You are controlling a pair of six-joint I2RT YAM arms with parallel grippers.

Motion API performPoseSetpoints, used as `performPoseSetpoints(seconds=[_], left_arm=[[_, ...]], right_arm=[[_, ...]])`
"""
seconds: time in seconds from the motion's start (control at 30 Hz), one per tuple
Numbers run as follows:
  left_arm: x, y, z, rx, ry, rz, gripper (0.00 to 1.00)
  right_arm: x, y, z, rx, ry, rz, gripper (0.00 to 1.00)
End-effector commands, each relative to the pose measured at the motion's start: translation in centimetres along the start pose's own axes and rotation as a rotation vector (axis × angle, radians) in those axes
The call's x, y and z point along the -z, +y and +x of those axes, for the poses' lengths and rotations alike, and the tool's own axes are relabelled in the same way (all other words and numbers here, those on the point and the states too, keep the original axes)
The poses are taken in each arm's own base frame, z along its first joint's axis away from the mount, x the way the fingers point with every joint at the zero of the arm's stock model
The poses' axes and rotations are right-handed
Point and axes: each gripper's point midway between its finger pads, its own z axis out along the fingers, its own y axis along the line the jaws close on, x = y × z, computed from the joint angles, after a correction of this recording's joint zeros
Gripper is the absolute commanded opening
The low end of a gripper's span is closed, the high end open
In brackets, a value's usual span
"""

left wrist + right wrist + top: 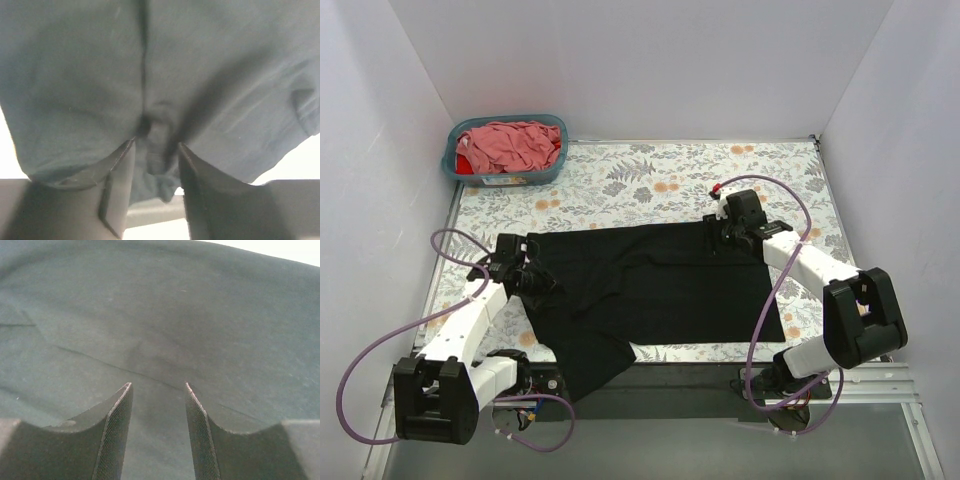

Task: Fold and stack the t-shirts
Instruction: Fold the tshirt

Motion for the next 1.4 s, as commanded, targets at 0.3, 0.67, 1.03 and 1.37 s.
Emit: performPoseSetpoints(seconds=[0.3, 0.67, 1.03, 1.37], left_arm=[[2.2, -3.7, -13.5, -0.077, -0.468, -0.127, 0.55], [-1.9, -5.6, -18.8, -0.123, -0.489, -0.182, 0.34], [-4.1, -3.9, -19.0, -0.126, -0.46, -0.262, 0.37], [-4.6, -4.5, -20.7, -0.158, -0.481, -0.283, 0.01]], right_arm=[[3.3, -7.3, -0.1, -0.436, -0.132, -0.021, 0.5], [2.1, -9.2, -1.3, -0.519, -0.18, -0.033, 0.48], [1.0, -9.5, -1.0, -0.529, -0.166, -0.044, 0.48], [-0.2, -9.9, 1.3, -0.546, -0.106, -0.024, 0.47]])
